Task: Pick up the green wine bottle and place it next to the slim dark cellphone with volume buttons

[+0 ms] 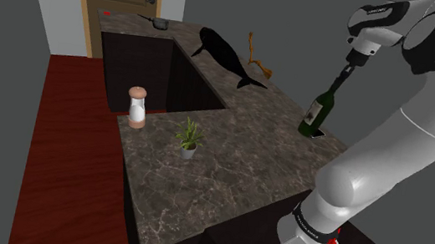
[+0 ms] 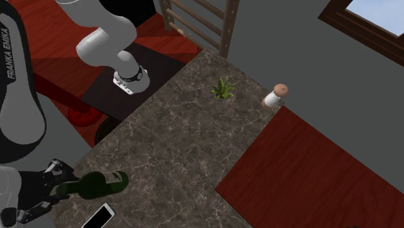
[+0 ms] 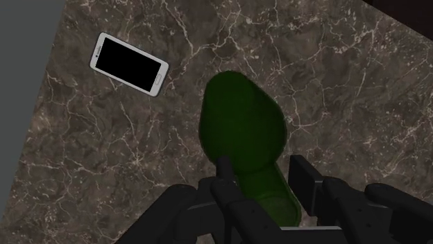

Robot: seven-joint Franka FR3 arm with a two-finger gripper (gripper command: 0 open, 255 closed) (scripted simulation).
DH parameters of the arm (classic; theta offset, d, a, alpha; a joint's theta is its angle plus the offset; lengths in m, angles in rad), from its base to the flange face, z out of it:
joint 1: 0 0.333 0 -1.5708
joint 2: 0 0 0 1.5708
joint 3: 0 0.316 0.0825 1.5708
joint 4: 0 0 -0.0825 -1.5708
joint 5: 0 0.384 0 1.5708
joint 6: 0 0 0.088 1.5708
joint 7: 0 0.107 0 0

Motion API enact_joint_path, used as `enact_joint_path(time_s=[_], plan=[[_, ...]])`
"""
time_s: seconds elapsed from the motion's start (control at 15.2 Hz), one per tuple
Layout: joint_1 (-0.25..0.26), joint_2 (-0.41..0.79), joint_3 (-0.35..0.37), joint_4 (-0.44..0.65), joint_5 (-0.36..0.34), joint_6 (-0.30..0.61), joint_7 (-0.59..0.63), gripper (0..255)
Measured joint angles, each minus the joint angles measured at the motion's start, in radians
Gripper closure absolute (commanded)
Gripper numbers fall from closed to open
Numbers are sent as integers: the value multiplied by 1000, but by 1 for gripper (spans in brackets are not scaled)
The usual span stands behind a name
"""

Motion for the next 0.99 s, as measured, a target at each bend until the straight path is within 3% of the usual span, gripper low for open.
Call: enact_joint_path(time_s=[0.33,0.99], plan=[[-53,112,-71,92,89,-14,-148,255],[-63,144,-77,-10,118,109,-181,255]])
